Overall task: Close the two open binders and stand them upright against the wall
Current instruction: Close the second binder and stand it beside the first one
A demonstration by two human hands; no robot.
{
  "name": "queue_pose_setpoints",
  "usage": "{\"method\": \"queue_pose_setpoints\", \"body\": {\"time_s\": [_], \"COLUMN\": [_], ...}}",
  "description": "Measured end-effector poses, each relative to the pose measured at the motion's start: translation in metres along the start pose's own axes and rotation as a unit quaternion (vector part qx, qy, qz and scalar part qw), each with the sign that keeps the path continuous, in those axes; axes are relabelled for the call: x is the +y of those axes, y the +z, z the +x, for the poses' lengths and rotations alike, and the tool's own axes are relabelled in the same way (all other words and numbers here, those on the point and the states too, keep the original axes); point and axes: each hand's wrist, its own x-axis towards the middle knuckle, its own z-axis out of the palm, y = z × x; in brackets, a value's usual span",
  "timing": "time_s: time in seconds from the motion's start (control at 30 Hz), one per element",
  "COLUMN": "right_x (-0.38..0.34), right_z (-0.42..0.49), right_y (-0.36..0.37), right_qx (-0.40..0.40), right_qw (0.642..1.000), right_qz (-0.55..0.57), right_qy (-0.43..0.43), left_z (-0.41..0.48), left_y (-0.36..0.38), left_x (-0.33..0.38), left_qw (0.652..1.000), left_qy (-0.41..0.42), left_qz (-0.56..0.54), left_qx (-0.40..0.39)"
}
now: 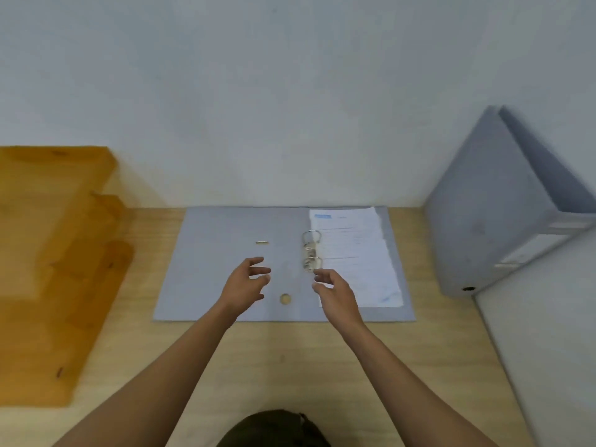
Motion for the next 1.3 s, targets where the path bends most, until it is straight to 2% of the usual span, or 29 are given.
{"method": "queue_pose_setpoints", "body": {"time_s": [0.1, 0.23, 0.33, 0.47, 0.7, 0.87, 0.93, 1.03, 1.13, 1.3], "right_x": [-0.003, -0.002, -0.001, 0.004, 0.01, 0.008, 0.003, -0.01, -0.026, -0.062], "right_z": [0.004, 0.014, 0.022, 0.026, 0.025, 0.025, 0.024, 0.025, 0.023, 0.011], "right_y": [0.05, 0.109, 0.144, 0.175, 0.189, 0.187, 0.186, 0.183, 0.18, 0.172], "right_qx": [-0.044, -0.096, -0.14, -0.194, -0.177, -0.178, -0.173, -0.158, -0.159, -0.167], "right_qw": [0.999, 0.993, 0.983, 0.964, 0.965, 0.964, 0.967, 0.974, 0.978, 0.984], "right_qz": [-0.024, -0.067, -0.114, -0.167, -0.178, -0.184, -0.175, -0.153, -0.131, -0.062], "right_qy": [0.009, 0.021, 0.042, 0.069, 0.076, 0.071, 0.064, 0.055, 0.043, 0.01], "left_z": [0.005, 0.014, 0.02, 0.031, 0.05, 0.066, 0.066, 0.06, 0.05, 0.026], "left_y": [-0.053, -0.109, -0.141, -0.162, -0.169, -0.187, -0.196, -0.202, -0.2, -0.178], "left_x": [-0.026, -0.053, -0.075, -0.109, -0.137, -0.134, -0.129, -0.112, -0.085, -0.029], "left_qw": [0.996, 0.992, 0.99, 0.978, 0.96, 0.962, 0.972, 0.986, 0.984, 0.974], "left_qy": [-0.041, -0.064, -0.078, -0.109, -0.162, -0.192, -0.167, -0.115, -0.076, 0.011], "left_qz": [-0.061, -0.072, -0.042, 0.054, 0.142, 0.055, 0.002, -0.073, -0.159, -0.217], "left_qx": [0.04, 0.079, 0.11, 0.17, 0.178, 0.183, 0.164, 0.093, 0.016, -0.061]}}
